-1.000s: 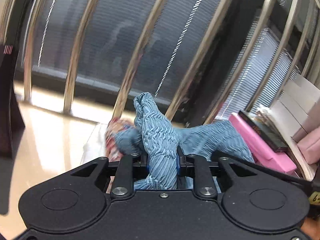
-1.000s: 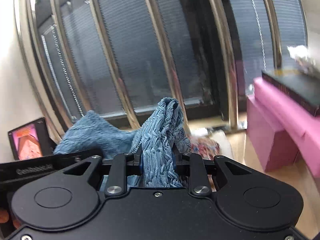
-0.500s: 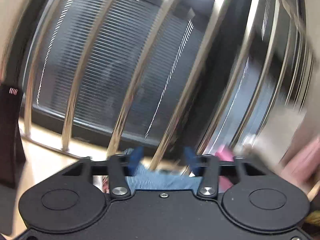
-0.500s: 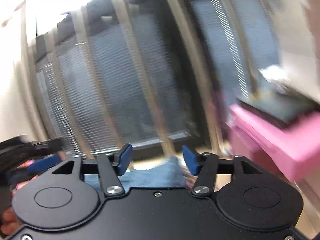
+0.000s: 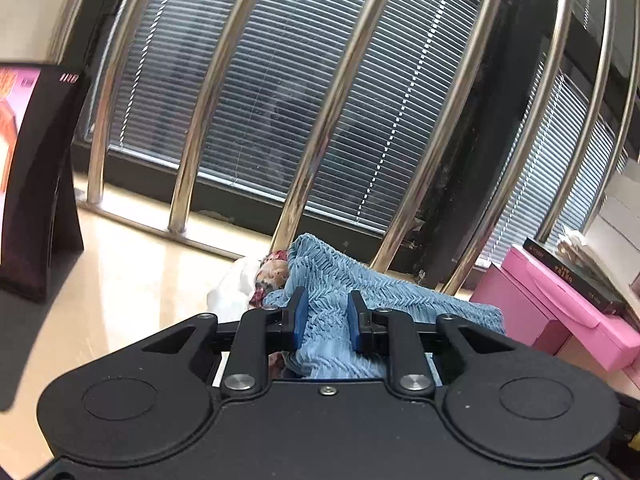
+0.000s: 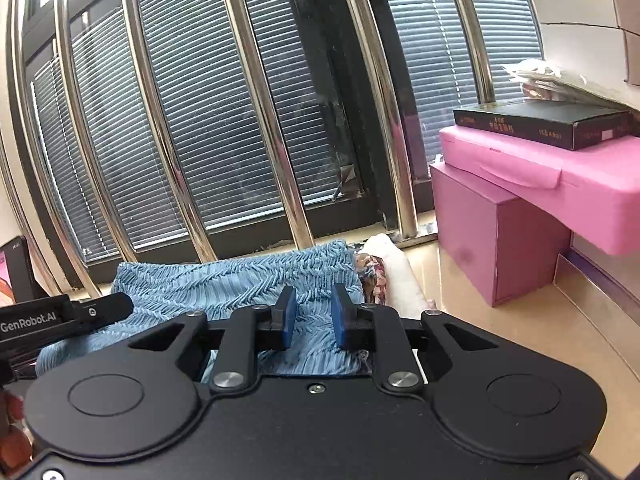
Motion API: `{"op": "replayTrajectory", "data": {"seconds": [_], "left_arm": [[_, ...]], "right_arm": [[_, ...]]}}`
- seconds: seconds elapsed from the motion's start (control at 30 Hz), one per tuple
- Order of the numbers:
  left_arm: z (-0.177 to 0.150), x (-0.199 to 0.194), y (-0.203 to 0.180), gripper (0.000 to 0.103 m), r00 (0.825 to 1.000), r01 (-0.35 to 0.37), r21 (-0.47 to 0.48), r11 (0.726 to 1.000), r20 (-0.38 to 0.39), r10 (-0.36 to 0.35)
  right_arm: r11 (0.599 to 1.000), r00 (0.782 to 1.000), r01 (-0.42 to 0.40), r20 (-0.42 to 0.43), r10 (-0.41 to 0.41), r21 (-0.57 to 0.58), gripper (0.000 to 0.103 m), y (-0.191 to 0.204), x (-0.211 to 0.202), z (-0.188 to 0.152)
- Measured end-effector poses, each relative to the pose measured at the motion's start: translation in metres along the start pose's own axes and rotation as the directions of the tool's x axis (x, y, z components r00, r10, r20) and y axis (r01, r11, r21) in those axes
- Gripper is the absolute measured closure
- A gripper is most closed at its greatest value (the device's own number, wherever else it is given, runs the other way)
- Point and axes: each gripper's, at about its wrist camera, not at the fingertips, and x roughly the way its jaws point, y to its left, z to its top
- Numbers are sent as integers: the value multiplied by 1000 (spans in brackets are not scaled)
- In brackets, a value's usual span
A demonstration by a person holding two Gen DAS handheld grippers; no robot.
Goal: Fold clothes
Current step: 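Lower the garment onto the clothes stack and open both grippers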
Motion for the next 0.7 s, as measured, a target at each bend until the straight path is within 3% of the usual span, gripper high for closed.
{"op": "replayTrajectory", "data": {"seconds": [0.17, 0.33, 0.4, 0.43, 0.47, 0.53, 0.7], "left_arm": [[-9, 0, -2, 81, 1000, -7, 37, 999, 21, 6], [-9, 0, -14, 75, 999, -32, 124, 992, 24, 29], [-6, -5, -17, 50, 999, -34, 125, 992, 24, 32], [-5, -9, -20, 18, 999, -39, 131, 991, 19, 37], [-6, -14, -22, 0, 996, -91, 127, 988, 37, 87], [-8, -27, -21, 0, 991, -109, 140, 984, 87, 98], [-4, -53, -20, 0, 996, -88, 202, 975, 46, 80]], "right_arm": [[999, 1000, -5, 15, 6, -41, 82, 2, 2, -7], [986, 1000, 6, 11, -4, -166, 78, 10, 1, -5], [988, 1000, 5, 19, -2, -155, 53, 10, -8, 0], [989, 1000, 4, 18, -2, -146, 16, 10, -13, 2], [991, 1000, 3, 12, -1, -137, 1, 10, -17, 3], [988, 1000, -9, 17, 12, -156, 0, 11, -27, 4], [975, 999, -19, 44, 29, -220, 0, 19, -58, 4]]}}
